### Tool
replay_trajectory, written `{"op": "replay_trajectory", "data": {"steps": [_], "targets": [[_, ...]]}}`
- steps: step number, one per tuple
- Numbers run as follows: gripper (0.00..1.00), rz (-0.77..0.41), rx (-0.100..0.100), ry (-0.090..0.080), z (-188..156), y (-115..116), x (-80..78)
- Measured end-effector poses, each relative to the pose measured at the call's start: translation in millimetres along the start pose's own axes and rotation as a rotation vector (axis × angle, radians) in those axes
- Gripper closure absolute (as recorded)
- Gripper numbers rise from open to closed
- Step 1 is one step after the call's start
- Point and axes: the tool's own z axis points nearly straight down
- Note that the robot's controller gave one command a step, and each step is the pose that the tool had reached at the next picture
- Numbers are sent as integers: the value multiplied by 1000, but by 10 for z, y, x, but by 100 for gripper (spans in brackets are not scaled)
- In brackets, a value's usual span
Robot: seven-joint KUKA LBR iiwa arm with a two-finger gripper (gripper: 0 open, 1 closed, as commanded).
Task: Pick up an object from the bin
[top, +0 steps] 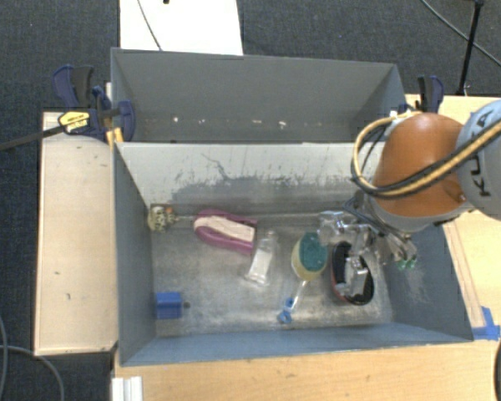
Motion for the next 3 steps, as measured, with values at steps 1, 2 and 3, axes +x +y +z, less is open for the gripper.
{"op": "replay_trajectory", "data": {"steps": [1,2,3], "targets": [[0,246,2,-10,618,161,-387],[100,244,2,-14,589,155,-403],[100,226,1,-13,-843,344,-377]]}}
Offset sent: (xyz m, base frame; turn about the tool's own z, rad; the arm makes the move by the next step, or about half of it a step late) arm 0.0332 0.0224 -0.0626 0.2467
